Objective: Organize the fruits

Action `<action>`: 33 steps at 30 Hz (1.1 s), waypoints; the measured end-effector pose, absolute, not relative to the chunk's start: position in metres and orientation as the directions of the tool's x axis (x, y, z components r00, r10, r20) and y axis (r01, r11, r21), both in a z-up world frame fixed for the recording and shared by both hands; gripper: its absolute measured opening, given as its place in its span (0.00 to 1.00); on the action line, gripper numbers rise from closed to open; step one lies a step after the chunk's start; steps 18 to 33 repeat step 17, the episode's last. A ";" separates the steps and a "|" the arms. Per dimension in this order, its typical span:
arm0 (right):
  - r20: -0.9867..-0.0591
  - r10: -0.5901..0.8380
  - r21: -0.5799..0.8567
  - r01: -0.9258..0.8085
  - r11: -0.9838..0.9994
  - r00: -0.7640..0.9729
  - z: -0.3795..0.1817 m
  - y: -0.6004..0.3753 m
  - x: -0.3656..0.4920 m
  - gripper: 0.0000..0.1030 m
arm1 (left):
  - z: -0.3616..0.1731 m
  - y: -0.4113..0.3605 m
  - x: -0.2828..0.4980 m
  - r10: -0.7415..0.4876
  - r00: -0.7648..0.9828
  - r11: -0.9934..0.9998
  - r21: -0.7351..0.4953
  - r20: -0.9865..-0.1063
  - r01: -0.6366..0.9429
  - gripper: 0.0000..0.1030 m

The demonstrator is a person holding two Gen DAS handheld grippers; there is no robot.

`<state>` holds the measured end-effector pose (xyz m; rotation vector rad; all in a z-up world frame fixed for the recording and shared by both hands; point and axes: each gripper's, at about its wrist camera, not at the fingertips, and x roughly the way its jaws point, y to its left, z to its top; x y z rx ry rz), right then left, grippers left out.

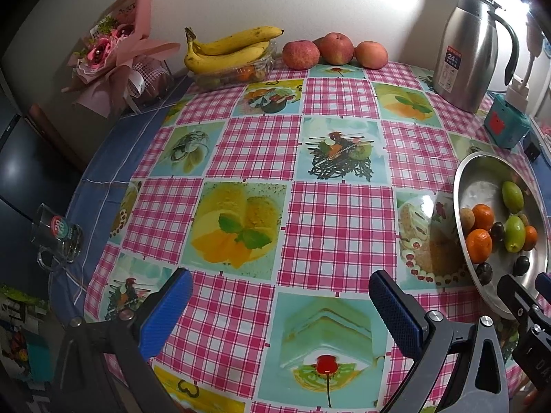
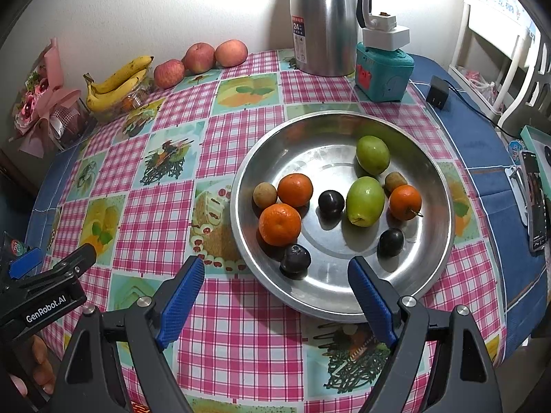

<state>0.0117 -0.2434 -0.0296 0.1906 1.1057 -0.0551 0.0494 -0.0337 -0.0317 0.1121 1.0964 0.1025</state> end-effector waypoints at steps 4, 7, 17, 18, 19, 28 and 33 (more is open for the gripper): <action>-0.892 0.050 0.125 0.139 0.982 0.448 -0.030 -0.243 0.012 0.83 | -0.032 -0.033 0.049 0.139 0.453 0.990 0.141 -0.881 -0.029 1.00; -0.892 0.050 0.125 0.139 0.982 0.448 -0.030 -0.243 0.012 0.83 | -0.031 -0.033 0.049 0.138 0.452 0.990 0.140 -0.881 -0.030 1.00; -0.894 0.054 0.129 0.141 0.982 0.445 -0.032 -0.243 0.011 0.83 | -0.028 -0.032 0.048 0.126 0.466 0.992 0.124 -0.876 -0.035 1.00; -0.894 0.054 0.129 0.141 0.982 0.445 -0.032 -0.243 0.011 0.83 | -0.028 -0.032 0.048 0.126 0.466 0.992 0.124 -0.876 -0.035 1.00; -0.894 0.054 0.129 0.141 0.982 0.445 -0.032 -0.243 0.011 0.83 | -0.028 -0.032 0.048 0.126 0.466 0.992 0.124 -0.876 -0.035 1.00; -0.894 0.054 0.129 0.141 0.982 0.445 -0.032 -0.243 0.011 0.83 | -0.028 -0.032 0.048 0.126 0.466 0.992 0.124 -0.876 -0.035 1.00; -0.894 0.054 0.129 0.141 0.982 0.445 -0.032 -0.243 0.011 0.83 | -0.028 -0.032 0.048 0.126 0.466 0.992 0.124 -0.876 -0.035 1.00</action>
